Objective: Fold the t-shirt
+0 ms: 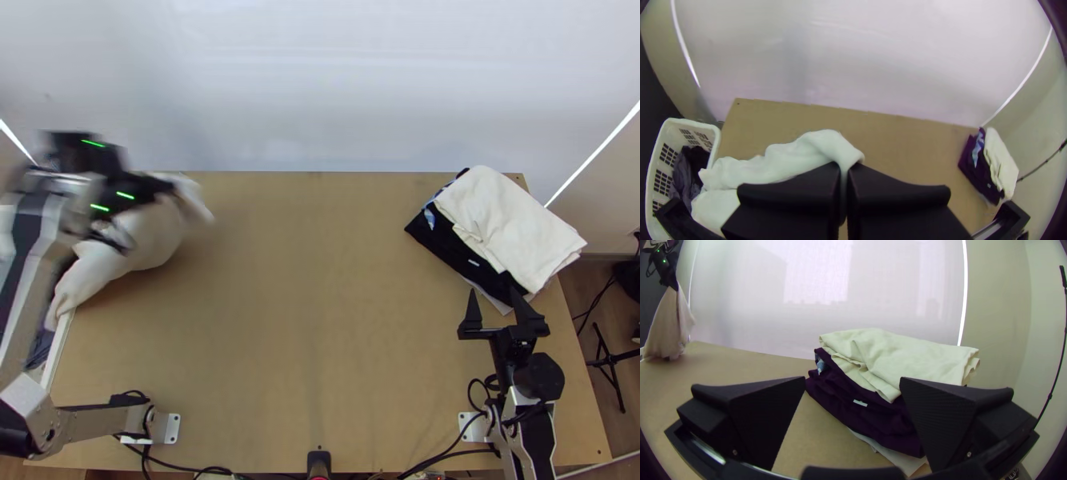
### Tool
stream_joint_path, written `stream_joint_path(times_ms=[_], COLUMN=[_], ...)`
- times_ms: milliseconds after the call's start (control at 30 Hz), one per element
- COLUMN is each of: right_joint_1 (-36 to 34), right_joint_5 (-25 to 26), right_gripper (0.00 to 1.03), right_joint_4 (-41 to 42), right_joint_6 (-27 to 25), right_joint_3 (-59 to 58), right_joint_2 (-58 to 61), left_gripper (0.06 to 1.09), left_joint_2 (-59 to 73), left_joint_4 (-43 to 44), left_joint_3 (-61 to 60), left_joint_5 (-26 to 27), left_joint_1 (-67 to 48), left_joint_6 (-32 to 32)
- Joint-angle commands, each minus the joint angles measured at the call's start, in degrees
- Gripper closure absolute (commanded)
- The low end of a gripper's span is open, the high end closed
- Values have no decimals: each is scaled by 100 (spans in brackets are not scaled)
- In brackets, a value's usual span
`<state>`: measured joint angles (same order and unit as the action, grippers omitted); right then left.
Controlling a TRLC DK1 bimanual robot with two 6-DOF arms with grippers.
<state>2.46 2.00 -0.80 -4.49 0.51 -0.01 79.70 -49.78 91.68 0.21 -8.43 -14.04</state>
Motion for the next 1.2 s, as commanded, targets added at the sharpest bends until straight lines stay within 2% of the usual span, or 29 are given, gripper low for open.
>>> stream_joint_path(times_ms=[0,133,333,633,767,933,1033,1167], right_joint_1=[0,0,0,0,0,0,0,0], right_joint_5=[-7,2,-7,-7,2,2,2,2], right_gripper=[5,5,5,5,5,5,5,5], right_joint_4=[1,1,1,1,1,1,1,1], right_joint_6=[1,1,1,1,1,1,1,1], right_joint_3=[1,1,1,1,1,1,1,1], right_joint_2=[1,1,1,1,1,1,1,1], left_gripper=[105,105,105,105,105,105,105,105], left_joint_2=[-113,265,1091,2410,2480,2120,1715,1109], left_joint_4=[1040,1339,1638,1603,1462,1638,2315,3264], left_joint_3=[-1416,-1372,-976,852,1959,3444,3831,3849], left_joint_5=[-1084,-1163,-1181,-1172,-1198,-1480,-1506,-1541], left_joint_1=[-2822,-3895,-4870,-5512,-5521,-5090,-4738,-4237], left_joint_6=[-248,-635,-978,-1127,-1303,-1355,-1276,-784])
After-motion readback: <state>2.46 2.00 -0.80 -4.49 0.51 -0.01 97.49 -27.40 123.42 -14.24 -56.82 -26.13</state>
